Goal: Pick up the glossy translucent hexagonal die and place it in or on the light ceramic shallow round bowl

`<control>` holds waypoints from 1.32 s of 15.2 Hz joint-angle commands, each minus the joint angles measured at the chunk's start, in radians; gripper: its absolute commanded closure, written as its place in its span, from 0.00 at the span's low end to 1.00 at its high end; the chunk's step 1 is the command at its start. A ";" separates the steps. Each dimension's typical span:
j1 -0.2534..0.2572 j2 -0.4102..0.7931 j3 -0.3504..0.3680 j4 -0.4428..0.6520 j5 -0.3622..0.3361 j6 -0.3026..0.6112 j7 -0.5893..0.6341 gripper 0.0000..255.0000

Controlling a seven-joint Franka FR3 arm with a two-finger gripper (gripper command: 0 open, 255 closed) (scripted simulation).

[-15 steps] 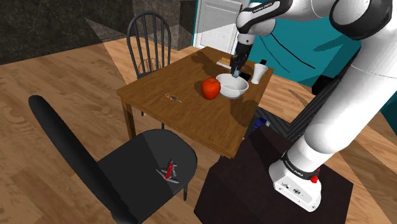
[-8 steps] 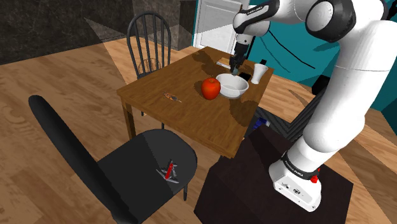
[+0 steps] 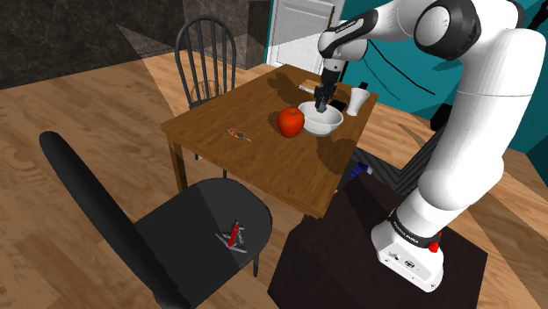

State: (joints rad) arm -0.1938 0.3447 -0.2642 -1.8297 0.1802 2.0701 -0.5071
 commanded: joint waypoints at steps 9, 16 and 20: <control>-0.002 0.015 0.002 -0.011 0.006 0.026 -0.006 1.00; -0.002 0.002 -0.001 0.006 0.000 -0.004 -0.002 0.00; -0.003 -0.028 -0.007 0.061 -0.014 -0.087 0.007 0.00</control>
State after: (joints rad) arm -0.1965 0.3219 -0.2702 -1.7760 0.1687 1.9964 -0.5005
